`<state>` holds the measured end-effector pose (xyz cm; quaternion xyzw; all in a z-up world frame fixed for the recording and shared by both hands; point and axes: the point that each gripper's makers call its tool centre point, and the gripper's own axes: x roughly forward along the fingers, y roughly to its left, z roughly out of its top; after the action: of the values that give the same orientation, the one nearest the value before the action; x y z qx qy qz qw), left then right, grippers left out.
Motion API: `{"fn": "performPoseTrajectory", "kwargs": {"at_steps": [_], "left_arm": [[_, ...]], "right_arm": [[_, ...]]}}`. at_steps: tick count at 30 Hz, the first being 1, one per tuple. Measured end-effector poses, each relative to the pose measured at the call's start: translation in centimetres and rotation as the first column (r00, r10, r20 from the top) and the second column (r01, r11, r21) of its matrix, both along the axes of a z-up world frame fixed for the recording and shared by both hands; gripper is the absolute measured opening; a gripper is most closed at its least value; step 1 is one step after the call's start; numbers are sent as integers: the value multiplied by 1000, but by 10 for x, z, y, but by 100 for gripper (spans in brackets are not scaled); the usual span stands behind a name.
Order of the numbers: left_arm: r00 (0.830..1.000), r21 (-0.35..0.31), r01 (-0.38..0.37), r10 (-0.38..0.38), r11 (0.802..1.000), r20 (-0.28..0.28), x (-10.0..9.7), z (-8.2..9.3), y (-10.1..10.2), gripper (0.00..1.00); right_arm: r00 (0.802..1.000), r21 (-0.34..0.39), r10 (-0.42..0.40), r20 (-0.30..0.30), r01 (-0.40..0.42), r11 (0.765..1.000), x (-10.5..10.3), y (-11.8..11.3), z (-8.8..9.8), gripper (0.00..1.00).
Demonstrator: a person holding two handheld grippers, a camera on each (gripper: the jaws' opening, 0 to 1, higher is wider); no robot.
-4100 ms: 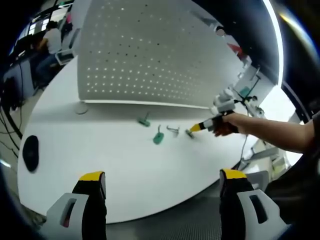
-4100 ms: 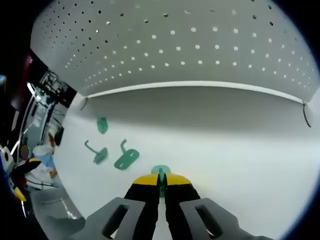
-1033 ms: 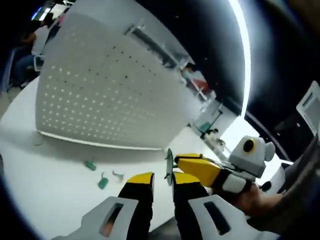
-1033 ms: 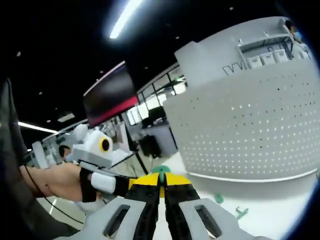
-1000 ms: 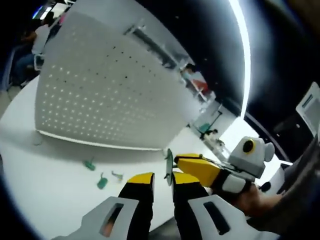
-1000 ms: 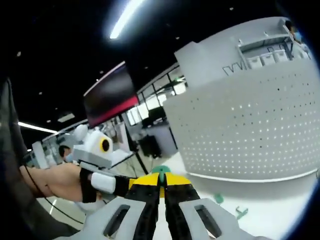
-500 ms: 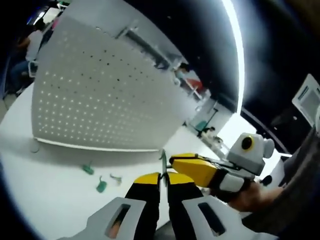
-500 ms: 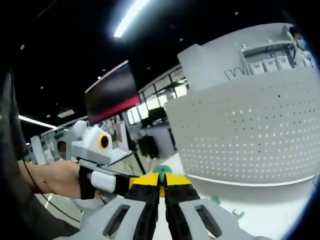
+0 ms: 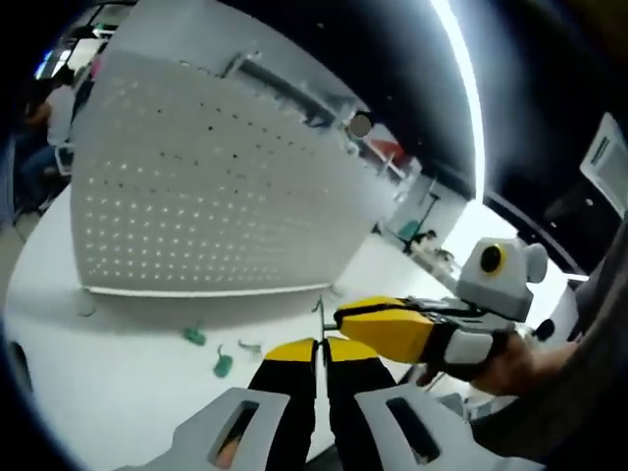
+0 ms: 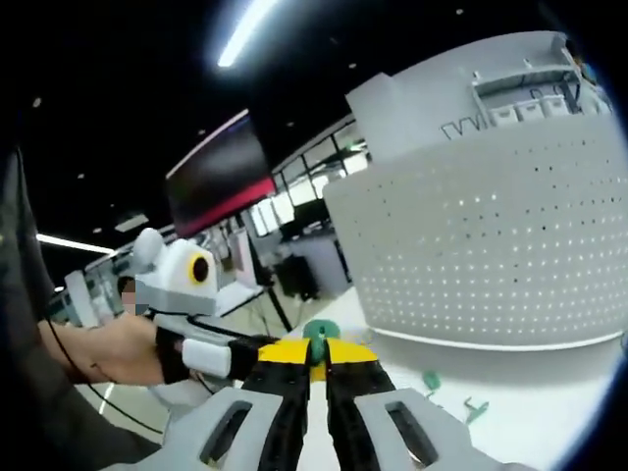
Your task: Insert the hook assembly into the mounting plate slot until the hook locks in place.
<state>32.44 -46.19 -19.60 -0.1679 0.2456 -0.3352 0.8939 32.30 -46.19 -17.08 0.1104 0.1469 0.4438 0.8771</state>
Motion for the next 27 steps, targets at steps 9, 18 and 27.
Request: {"fn": "performPoseTrajectory", "kwargs": {"at_steps": [9,18,27], "left_arm": [[999,12,-39,39,999,20,6,1,9,1],[993,125,-70,58,990,99,15,7,18,1],[991,177,-53,29,983,132,11,3,14,1]], "right_arm": [[999,6,-11,-38,12,1000,-1,-4,-1,7],[1000,-8,-8,11,8,1000,-6,-4,3,7],[998,17,-23,-56,24,1000,-3,-8,-1,8]]}}
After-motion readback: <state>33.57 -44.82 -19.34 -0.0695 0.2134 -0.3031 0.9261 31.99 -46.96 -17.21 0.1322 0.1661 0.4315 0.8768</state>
